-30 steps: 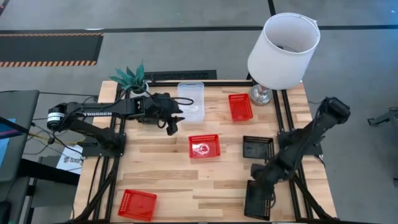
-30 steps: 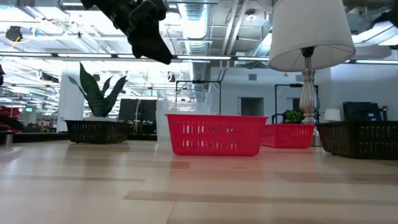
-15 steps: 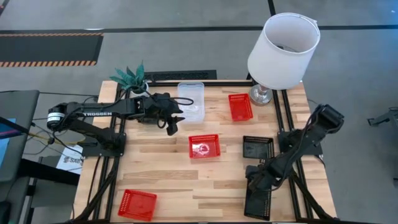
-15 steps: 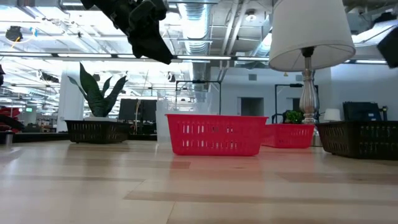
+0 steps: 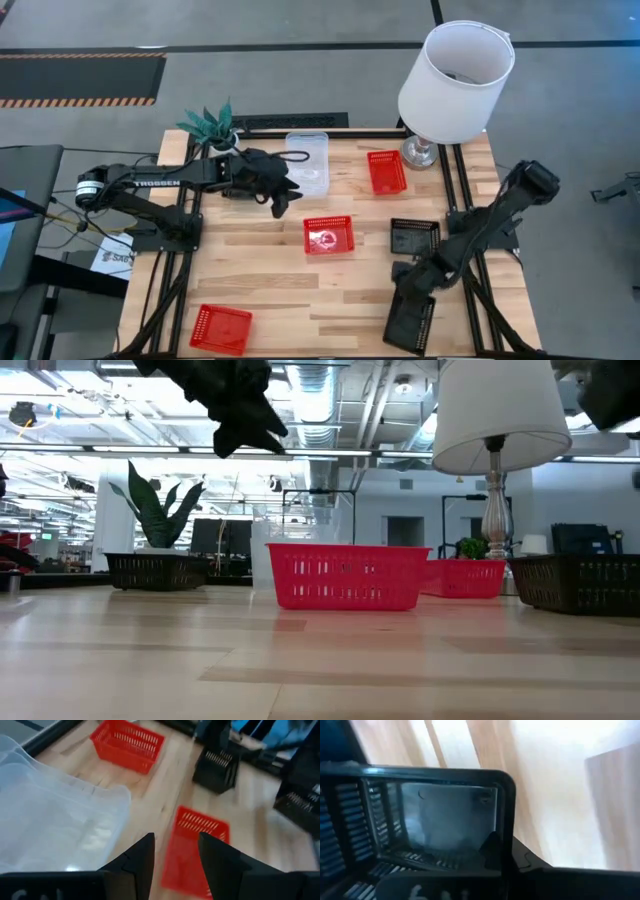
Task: Stack baskets by color
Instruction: Stack the bottom right black bin on the top black bin
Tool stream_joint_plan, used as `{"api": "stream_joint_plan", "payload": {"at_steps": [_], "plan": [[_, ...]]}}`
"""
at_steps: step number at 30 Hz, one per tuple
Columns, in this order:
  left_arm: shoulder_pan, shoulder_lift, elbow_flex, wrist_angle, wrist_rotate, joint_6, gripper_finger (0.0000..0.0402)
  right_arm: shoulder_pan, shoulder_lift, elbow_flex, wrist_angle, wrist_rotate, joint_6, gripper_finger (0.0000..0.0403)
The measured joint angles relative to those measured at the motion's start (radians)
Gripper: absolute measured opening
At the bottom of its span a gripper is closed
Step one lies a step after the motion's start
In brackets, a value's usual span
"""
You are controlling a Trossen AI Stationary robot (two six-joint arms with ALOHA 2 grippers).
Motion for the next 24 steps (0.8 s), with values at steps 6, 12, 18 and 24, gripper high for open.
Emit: {"api": "stream_joint_plan", "payload": {"at_steps": [6,12,18,24], "plan": [[0.006,0.000,0.000,0.154,0.089,-0.309,0.0139,-0.175,-0.156,0.072,-0.264,0.047,0.078,0.0005],[0.004,0.001,0.096,0.125,0.111,-0.375,0.0130,-0.443,-0.175,0.201,-0.453,0.063,-0.057,0.0004],[-0.003,0.049,0.303,-0.065,0.038,-0.274,0.0110,-0.673,-0.092,0.342,-0.472,0.083,-0.268,0.0003],[-0.022,0.133,0.410,-0.182,0.038,-0.224,0.0108,-0.810,0.026,0.485,-0.466,0.082,-0.427,0.0003]]}}
